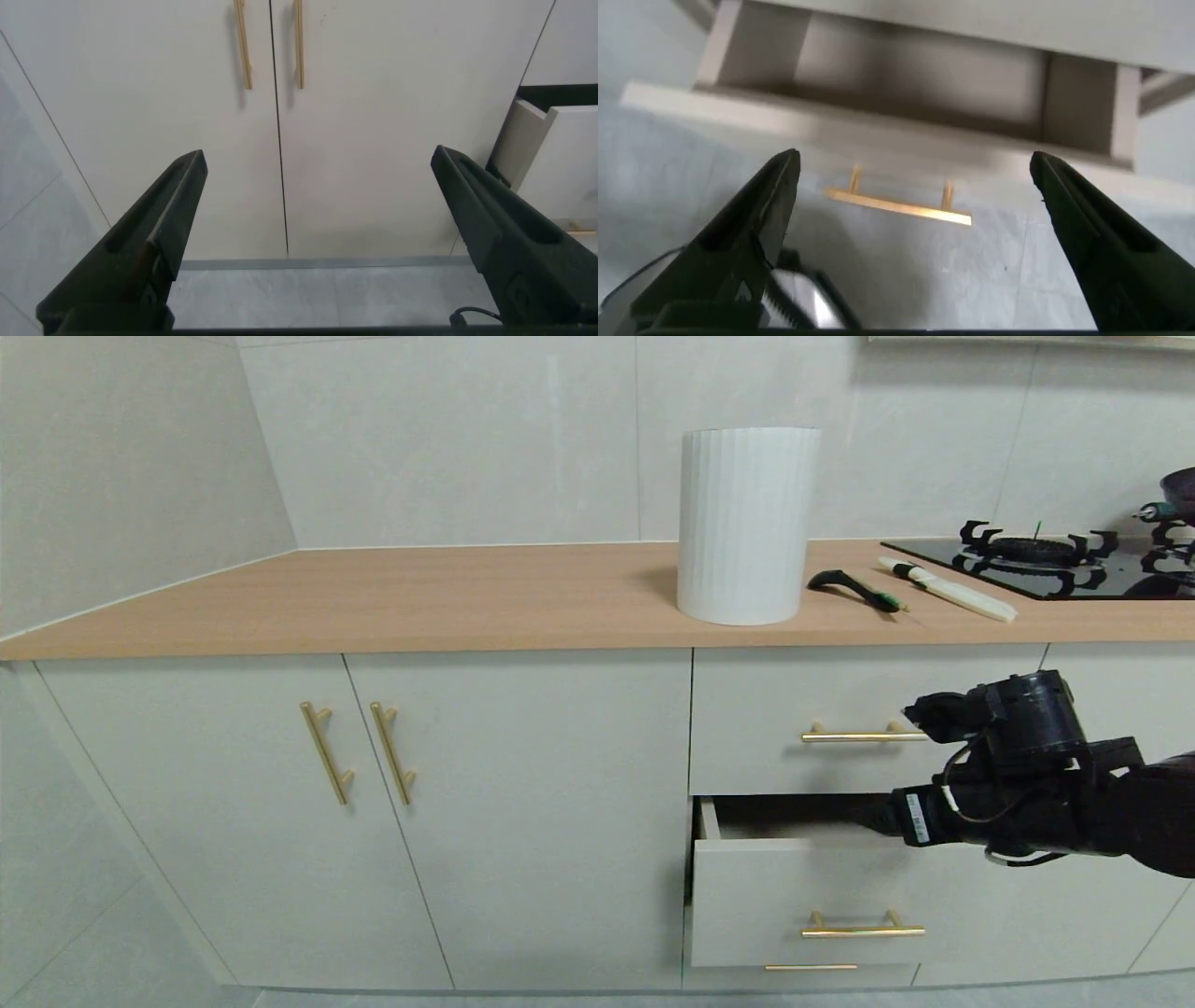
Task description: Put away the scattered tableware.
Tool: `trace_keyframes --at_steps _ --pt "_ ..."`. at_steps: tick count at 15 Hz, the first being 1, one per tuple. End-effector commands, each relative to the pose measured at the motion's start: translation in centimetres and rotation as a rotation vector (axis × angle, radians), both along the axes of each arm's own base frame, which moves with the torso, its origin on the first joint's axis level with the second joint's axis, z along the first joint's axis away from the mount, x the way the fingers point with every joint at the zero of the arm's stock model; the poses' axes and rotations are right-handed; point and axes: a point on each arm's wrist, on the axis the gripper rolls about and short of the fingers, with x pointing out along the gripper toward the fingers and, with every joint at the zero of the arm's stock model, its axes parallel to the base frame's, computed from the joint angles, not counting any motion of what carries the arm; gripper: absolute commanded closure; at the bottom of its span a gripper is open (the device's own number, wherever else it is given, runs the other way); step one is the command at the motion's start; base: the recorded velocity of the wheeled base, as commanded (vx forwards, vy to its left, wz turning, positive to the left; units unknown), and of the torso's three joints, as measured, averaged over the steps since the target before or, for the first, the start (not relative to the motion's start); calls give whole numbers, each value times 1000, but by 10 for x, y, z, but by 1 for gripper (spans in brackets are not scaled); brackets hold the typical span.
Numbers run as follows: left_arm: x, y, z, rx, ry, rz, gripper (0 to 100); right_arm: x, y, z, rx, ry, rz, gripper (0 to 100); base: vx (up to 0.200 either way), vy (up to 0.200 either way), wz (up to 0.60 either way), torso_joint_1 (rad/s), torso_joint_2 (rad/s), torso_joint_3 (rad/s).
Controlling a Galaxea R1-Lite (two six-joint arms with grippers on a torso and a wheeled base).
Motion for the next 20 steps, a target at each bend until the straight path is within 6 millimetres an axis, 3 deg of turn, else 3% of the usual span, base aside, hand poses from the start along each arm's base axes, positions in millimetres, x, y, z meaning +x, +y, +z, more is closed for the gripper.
trace_keyframes --at_steps 1,5,10,13,20 --pt "0 0 0 0 0 0 0 23 9 -39 -30 64 -5 0 0 0 0 0 0 0" --pt "0 0 0 0 0 0 0 40 13 -68 -39 34 -50 0 0 0 0 0 0 0" --pt "0 0 0 0 0 0 0 40 13 -74 -48 54 -49 0 0 0 0 0 0 0" --pt "0 0 0 0 0 0 0 37 12 -71 -51 55 -47 0 0 0 0 0 0 0" --pt "0 0 0 0 0 0 0 11 5 -42 -95 170 -21 0 0 0 0 0 0 0"
